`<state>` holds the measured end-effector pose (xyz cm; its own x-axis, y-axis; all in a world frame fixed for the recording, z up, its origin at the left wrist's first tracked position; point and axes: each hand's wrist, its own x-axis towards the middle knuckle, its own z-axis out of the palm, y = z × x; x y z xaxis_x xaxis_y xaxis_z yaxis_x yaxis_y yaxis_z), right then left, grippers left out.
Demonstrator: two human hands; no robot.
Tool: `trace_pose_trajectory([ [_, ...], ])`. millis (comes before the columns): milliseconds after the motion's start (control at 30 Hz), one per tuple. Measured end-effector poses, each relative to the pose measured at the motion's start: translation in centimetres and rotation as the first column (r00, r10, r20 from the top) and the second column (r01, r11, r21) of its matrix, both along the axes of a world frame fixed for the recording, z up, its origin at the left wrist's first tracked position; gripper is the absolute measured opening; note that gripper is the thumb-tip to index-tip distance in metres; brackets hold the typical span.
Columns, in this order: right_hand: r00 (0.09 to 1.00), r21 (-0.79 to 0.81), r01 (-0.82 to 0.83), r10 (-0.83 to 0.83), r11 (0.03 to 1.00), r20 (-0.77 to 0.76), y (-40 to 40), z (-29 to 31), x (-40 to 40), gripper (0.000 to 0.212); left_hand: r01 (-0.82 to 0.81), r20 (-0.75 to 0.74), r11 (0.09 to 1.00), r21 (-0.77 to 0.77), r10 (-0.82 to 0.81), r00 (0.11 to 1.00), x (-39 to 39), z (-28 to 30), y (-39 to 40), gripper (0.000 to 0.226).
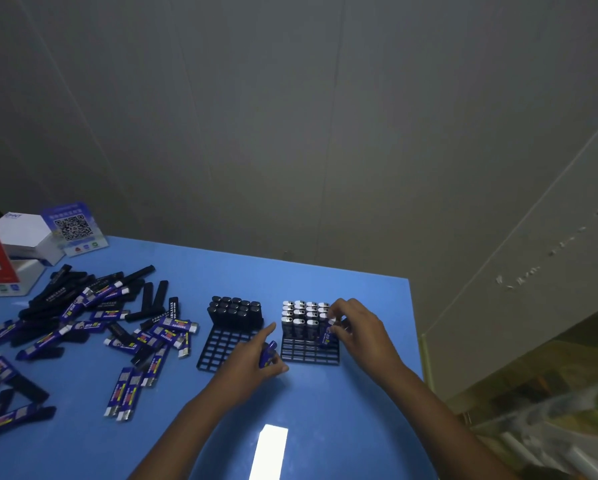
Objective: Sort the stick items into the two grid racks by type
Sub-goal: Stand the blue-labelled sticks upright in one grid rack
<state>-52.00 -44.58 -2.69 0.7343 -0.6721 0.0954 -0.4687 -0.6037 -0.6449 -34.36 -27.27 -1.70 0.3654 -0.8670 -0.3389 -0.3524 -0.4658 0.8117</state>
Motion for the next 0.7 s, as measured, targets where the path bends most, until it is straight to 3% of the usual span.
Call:
trace_pose_trajectory([
  [700,0.987,-0.255,-0.034,-0.008,0.966,-0.159,0.3,-1.7,1.0,0.018,0.001,-0.004,1.0,-0.009,-0.001,1.0,0.7,-1.6,-0.5,0.08],
])
